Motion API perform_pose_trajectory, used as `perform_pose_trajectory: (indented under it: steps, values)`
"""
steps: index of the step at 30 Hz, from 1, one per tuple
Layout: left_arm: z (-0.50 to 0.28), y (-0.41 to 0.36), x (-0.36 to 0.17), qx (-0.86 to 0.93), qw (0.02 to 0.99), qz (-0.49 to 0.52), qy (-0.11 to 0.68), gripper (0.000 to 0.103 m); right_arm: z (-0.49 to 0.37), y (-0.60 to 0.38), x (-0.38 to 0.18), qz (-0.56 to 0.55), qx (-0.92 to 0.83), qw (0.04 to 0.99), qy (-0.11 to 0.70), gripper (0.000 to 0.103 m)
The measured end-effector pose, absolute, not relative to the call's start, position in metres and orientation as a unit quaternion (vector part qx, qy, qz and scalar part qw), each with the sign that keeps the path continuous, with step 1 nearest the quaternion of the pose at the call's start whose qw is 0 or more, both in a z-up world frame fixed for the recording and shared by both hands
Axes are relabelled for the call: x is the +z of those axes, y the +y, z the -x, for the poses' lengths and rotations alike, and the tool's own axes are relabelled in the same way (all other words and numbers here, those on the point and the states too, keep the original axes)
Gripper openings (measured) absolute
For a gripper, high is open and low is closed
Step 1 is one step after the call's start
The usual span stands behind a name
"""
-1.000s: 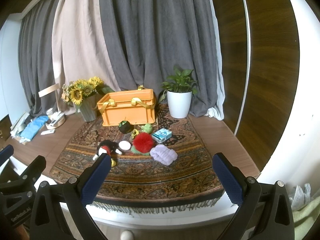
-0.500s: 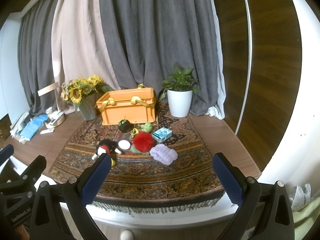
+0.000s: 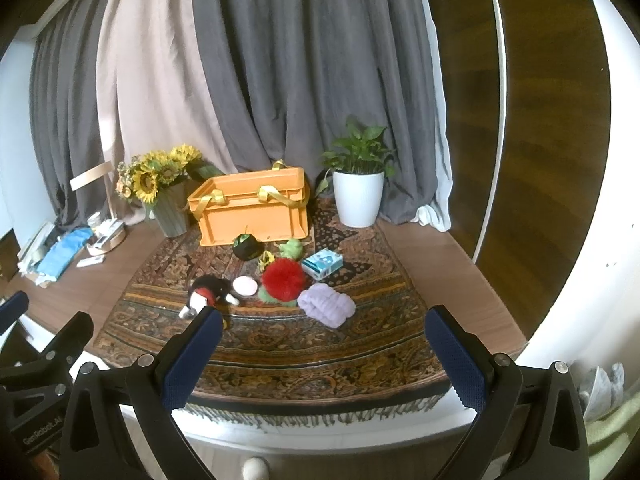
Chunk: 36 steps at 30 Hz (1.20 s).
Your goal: Organize soft objects
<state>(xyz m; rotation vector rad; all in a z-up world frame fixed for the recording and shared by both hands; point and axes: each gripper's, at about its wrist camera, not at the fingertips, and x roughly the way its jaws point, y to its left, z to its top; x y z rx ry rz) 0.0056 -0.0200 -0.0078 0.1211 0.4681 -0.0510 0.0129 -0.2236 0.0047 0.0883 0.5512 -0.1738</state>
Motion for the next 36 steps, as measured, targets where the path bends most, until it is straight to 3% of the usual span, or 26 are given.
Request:
perform_pose_trajectory:
  steps: [36]
  values:
    - [-0.213, -0.014, -0.089, -0.088, 0.936, -0.051, 0.336, 0.103, -0.187, -0.229, -0.09, -0.115, -0.17, 0.906, 0.369, 0.102]
